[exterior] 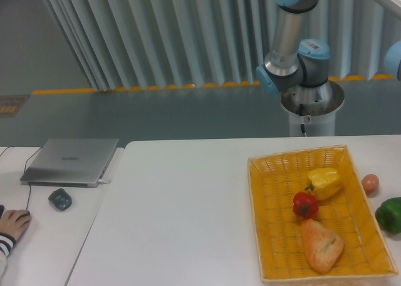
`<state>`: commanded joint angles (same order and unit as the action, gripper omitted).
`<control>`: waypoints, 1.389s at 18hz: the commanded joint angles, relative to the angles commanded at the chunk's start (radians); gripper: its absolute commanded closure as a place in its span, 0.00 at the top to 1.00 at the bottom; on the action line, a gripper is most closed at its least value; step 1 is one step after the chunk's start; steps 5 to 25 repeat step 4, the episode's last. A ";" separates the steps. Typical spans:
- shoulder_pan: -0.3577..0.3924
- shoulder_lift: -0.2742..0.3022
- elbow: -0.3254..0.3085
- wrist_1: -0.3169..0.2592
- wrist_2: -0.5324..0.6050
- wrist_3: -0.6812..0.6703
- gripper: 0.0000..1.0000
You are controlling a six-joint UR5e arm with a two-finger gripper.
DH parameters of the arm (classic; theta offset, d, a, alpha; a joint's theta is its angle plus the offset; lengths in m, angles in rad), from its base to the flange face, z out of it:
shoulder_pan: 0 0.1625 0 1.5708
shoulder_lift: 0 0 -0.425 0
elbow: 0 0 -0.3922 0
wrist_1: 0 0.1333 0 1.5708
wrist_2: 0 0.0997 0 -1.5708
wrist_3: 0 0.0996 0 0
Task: Place the yellow pepper in a basket
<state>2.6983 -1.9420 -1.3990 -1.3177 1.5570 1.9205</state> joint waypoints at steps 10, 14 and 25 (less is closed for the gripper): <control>0.005 0.003 -0.002 0.000 -0.002 0.002 1.00; 0.005 0.003 -0.002 0.000 -0.002 0.002 1.00; 0.005 0.003 -0.002 0.000 -0.002 0.002 1.00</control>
